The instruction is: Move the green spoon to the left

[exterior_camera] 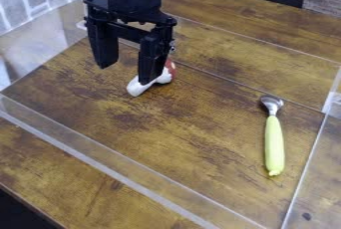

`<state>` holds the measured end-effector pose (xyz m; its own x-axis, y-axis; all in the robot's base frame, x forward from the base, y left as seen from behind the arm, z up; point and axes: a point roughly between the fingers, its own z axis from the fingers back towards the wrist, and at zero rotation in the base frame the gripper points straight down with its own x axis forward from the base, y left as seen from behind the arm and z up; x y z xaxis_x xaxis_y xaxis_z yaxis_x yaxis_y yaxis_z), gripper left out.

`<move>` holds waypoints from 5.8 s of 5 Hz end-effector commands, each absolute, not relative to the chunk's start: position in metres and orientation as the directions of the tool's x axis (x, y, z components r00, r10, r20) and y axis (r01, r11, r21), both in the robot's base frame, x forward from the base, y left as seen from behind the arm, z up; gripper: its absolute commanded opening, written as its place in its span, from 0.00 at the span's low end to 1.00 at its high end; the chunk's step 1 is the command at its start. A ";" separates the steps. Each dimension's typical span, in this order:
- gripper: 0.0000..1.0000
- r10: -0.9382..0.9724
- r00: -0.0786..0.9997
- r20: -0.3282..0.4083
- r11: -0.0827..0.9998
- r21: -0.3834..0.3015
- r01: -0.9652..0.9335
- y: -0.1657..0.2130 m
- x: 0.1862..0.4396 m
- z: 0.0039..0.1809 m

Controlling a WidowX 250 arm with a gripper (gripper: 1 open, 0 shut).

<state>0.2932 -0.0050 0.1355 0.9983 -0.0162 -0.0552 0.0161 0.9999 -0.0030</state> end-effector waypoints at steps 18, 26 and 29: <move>1.00 0.361 0.911 -0.197 0.927 -0.029 -0.374 -0.127 0.420 0.072; 0.00 0.600 0.726 -0.338 0.776 0.022 -0.631 -0.115 0.412 0.048; 0.00 0.638 0.684 -0.352 0.736 0.020 -0.677 -0.132 0.410 0.075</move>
<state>0.4020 -0.1277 0.0365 0.6428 0.6521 -0.4019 -0.6765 0.7294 0.1015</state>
